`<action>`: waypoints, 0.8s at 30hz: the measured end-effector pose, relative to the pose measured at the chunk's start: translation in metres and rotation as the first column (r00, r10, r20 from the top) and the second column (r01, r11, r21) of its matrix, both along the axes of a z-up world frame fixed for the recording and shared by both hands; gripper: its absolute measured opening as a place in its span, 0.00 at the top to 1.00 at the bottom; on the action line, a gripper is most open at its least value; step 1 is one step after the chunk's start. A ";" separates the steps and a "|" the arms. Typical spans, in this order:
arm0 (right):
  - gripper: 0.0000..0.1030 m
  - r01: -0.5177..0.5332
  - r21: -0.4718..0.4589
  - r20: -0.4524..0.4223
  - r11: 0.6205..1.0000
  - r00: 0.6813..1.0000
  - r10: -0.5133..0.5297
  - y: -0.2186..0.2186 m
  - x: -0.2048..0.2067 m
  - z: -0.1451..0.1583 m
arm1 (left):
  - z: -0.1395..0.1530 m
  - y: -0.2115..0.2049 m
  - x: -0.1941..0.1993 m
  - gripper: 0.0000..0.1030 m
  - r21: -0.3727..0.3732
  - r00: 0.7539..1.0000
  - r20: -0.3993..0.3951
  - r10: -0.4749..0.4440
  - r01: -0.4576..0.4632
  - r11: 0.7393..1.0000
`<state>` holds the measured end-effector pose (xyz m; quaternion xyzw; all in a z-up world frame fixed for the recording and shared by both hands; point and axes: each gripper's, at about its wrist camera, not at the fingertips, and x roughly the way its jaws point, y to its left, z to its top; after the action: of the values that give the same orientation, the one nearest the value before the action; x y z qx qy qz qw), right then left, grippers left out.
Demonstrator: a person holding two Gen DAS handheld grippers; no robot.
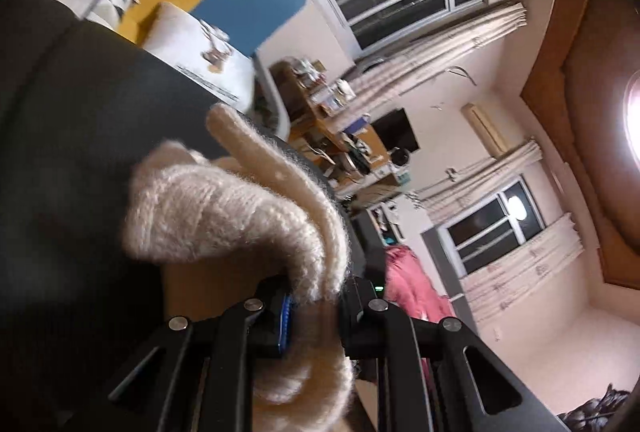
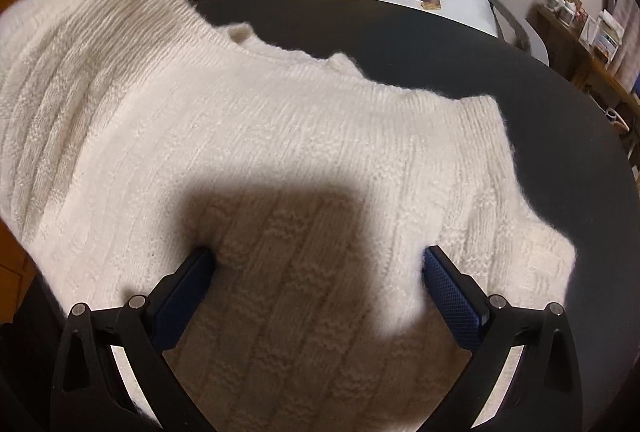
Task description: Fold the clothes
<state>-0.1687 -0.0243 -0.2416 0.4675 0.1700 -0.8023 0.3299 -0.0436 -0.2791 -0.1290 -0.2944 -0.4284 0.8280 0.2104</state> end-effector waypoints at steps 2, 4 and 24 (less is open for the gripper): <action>0.00 0.000 -0.014 -0.004 1.000 1.000 0.000 0.003 0.001 -0.001 | 0.001 0.017 -0.009 0.84 0.019 1.000 -0.009 -0.022 0.022 1.000; 0.00 0.002 -0.030 -0.008 1.000 1.000 -0.002 0.007 0.001 -0.002 | 0.003 0.029 -0.017 0.84 0.049 0.999 -0.015 -0.037 0.037 0.998; 0.00 0.015 -0.130 -0.048 0.991 0.999 -0.021 0.011 0.012 -0.012 | 0.002 0.121 -0.119 0.84 0.176 0.990 -0.052 -0.132 0.139 0.974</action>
<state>-0.1566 -0.0138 -0.2531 0.4268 0.1211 -0.8258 0.3482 -0.1631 -0.1584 -0.1270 -0.2859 -0.4759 0.7755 0.3005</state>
